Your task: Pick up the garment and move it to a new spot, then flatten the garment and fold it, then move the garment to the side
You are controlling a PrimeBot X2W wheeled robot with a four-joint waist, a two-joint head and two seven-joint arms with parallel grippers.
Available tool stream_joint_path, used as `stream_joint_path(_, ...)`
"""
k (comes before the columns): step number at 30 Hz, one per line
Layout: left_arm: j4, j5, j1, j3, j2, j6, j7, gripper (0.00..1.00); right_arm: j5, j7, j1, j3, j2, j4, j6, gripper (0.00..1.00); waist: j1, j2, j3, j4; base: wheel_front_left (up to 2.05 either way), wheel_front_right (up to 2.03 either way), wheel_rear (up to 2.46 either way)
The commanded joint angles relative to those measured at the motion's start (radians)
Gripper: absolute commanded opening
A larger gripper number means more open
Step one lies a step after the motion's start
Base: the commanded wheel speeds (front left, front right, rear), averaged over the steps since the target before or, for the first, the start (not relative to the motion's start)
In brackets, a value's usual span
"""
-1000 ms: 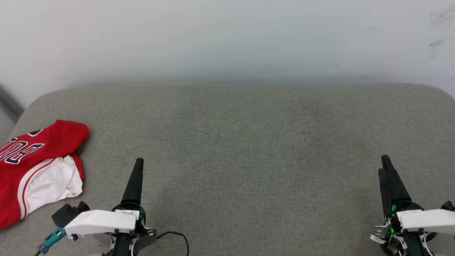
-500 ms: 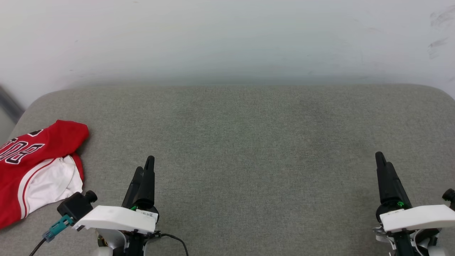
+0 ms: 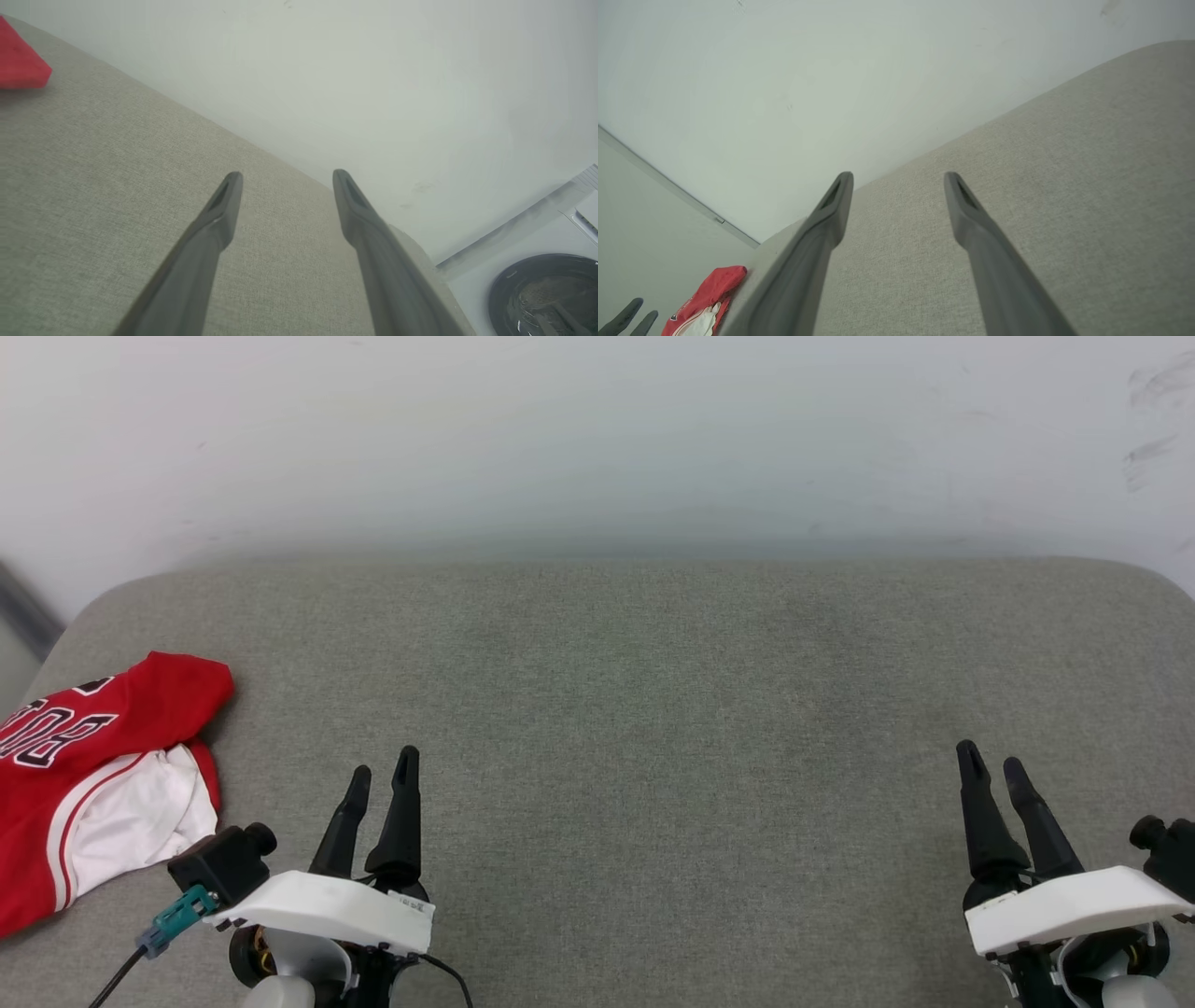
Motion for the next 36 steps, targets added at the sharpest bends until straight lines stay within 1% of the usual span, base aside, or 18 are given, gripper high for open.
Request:
stream_joint_path(1,-0.008,0.028,-0.02,-0.003,0.008,0.0,-0.009,1.0,-0.03,0.003,-0.007,0.003,-0.002,-0.016,0.0,1.0,-0.0001,0.0,0.0,0.0,0.0,0.0,0.0)
stream_joint_path(9,0.007,0.139,-0.024,-0.007,0.009,0.0,-0.031,1.0,-0.15,0.013,0.0,0.01,-0.003,-0.035,0.0,1.0,-0.0001,0.0,0.0,-0.001,0.0,0.0,0.0)
stream_joint_path(10,0.009,0.177,-0.025,-0.008,0.011,0.0,-0.039,1.0,-0.19,0.014,0.002,0.012,-0.001,-0.041,0.0,1.0,-0.0001,0.0,0.001,-0.002,0.0,0.0,0.0)
stream_joint_path(11,0.01,0.189,-0.024,-0.009,0.011,0.0,-0.042,1.0,-0.204,0.015,0.003,0.012,0.0,-0.043,0.0,1.0,-0.0001,0.0,0.0,-0.003,0.0,0.0,0.0)
stream_joint_path(22,0.018,0.315,-0.022,-0.013,0.01,0.0,-0.069,1.0,-0.33,0.014,0.013,0.008,0.007,-0.059,0.0,1.0,-0.0001,0.0,0.0,-0.005,0.0,0.0,0.0)
stream_joint_path(31,0.032,0.397,-0.025,-0.018,0.006,0.0,-0.089,1.0,-0.415,0.008,0.019,0.008,0.011,-0.068,0.0,1.0,-0.0001,0.0,-0.003,-0.006,0.0,0.0,0.0)
stream_joint_path(32,0.036,0.422,-0.023,-0.02,0.005,0.0,-0.096,1.0,-0.443,0.006,0.02,0.009,0.012,-0.07,0.0,1.0,-0.0001,0.0,-0.005,-0.006,0.0,0.0,0.0)
stream_joint_path(36,0.043,0.455,-0.025,-0.02,0.003,0.0,-0.104,1.0,-0.472,0.003,0.021,0.009,0.014,-0.072,0.0,1.0,-0.0001,0.0,-0.007,-0.007,0.0,0.0,0.0)
